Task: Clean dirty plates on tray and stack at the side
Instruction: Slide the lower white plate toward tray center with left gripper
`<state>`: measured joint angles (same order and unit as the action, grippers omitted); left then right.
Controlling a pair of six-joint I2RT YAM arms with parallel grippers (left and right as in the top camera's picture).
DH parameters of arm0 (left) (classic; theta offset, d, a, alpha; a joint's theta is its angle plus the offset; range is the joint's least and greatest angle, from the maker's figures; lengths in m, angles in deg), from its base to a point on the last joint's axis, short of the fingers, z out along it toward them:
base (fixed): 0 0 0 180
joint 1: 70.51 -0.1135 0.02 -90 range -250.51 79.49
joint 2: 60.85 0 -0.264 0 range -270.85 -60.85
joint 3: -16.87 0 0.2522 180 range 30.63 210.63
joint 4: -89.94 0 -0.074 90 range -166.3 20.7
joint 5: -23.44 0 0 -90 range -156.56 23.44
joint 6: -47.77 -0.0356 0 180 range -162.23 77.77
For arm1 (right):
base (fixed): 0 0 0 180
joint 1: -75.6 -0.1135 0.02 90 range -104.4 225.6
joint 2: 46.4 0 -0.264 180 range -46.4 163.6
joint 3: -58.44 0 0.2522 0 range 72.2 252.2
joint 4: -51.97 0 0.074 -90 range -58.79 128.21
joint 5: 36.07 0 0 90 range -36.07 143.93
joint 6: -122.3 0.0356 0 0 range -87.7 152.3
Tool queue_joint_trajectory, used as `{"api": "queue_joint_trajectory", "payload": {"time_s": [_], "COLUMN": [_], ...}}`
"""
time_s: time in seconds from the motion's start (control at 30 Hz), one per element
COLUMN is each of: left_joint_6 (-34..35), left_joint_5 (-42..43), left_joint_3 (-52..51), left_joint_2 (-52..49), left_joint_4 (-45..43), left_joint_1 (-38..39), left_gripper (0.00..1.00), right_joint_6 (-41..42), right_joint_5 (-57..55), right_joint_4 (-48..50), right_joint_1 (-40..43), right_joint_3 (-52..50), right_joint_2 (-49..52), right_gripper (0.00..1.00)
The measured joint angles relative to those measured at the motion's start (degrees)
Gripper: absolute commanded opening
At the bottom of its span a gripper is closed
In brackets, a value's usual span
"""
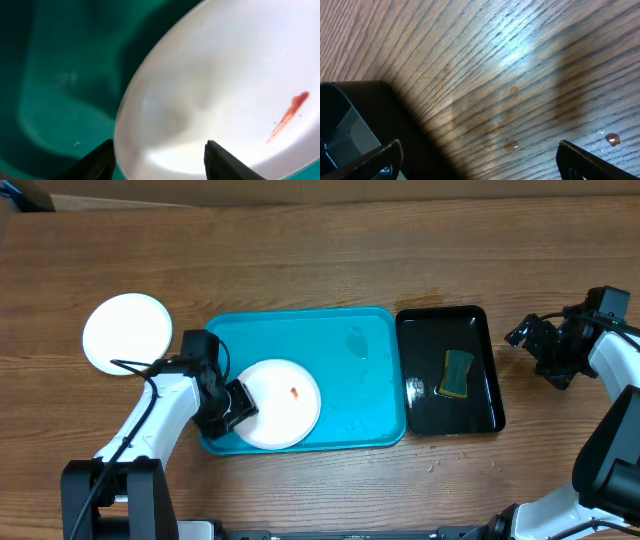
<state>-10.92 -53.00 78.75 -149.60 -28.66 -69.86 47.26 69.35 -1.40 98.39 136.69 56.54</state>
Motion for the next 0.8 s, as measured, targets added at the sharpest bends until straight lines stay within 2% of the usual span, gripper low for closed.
{"api": "queue_joint_trajectory", "payload": {"time_s": [0.2, 0.33, 0.53, 0.6, 0.8], "left_joint_6": [0.0, 0.0, -1.2, -2.8, -4.3], "left_joint_5": [2.6, 3.0, 0.7, -0.8, -5.6], "left_joint_3": [0.0, 0.0, 0.3, 1.1, 1.5], "left_joint_2": [0.0, 0.0, 0.0, 0.0, -0.8], "left_joint_4": [-8.3, -11.1, -7.5, -6.6, -3.3], "left_joint_1": [0.3, 2.2, 3.7, 3.8, 4.3], "left_gripper": [0.61, 0.66, 0.7, 0.65, 0.64], "right_joint_6": [0.0, 0.0, 0.0, 0.0, 0.0], "right_joint_5": [0.0, 0.0, 0.0, 0.0, 0.0], "right_joint_4": [0.0, 0.0, 0.0, 0.0, 0.0], "right_joint_1": [0.0, 0.0, 0.0, 0.0, 0.0], "right_joint_3": [0.0, 0.0, 0.0, 0.0, 0.0], "right_joint_2": [0.0, 0.0, 0.0, 0.0, 0.0], "right_gripper": [1.0, 1.0, 1.0, 1.0, 1.0]}}
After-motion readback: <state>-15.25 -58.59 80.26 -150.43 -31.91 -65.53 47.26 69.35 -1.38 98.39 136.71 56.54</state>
